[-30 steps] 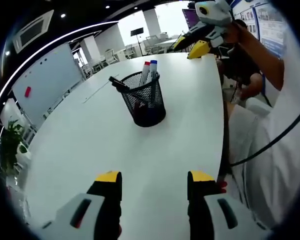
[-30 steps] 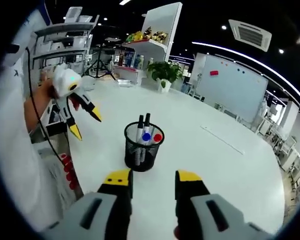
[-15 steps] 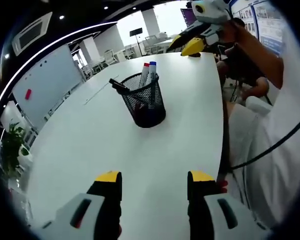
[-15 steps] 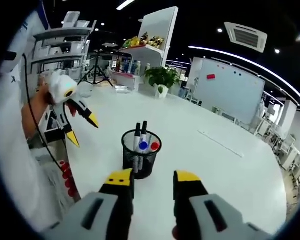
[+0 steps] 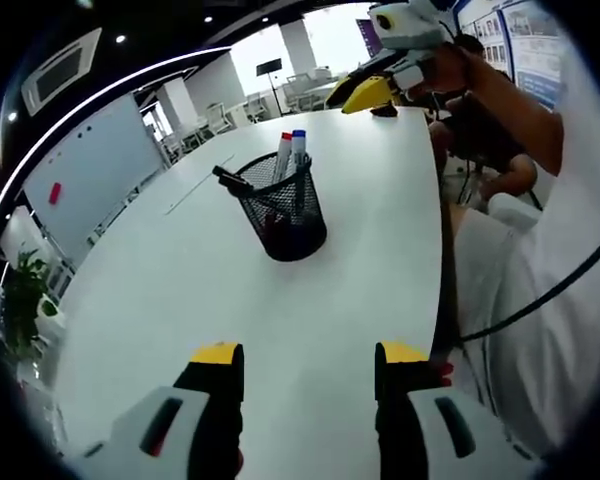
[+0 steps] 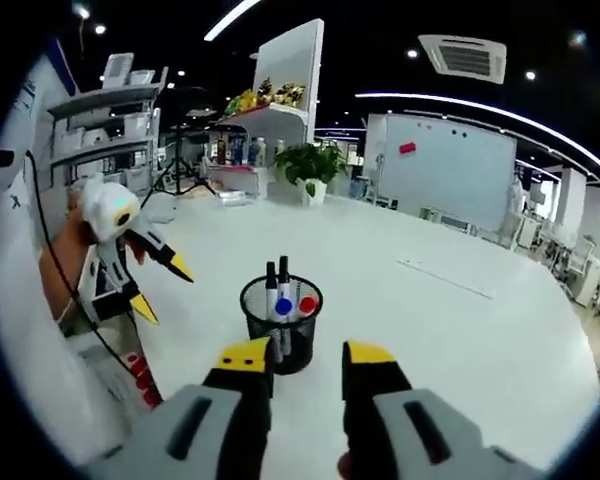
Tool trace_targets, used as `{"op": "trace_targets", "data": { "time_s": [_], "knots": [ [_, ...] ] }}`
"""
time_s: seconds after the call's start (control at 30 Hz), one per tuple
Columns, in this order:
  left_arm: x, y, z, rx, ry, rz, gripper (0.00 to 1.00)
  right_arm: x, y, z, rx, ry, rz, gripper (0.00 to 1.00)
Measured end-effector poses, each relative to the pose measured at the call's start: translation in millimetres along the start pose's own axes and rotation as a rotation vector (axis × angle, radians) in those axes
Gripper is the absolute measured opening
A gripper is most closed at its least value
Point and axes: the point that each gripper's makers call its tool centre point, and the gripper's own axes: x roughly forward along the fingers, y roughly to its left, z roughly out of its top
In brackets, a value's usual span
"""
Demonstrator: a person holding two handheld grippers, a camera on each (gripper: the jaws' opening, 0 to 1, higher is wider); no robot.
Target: Pick up the whiteboard markers from the pen holder and place them facing the whiteboard neatly
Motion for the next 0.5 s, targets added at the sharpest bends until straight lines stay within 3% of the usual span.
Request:
{"op": "trace_targets", "data": {
  "time_s": [0.27,0.5],
  "knots": [
    [0.6,-1.6,0.1,-0.001,-0.002,-0.013,0.54,9.2,7.0,-0.1,0.014,-0.005,0.028,0.25],
    [-1.8,-1.5,-0.4,-0.004,-0.005,-0.010,0.54,15.0,8.7,2.1,0.124,-0.022,0.045,0.20]
  ]
}}
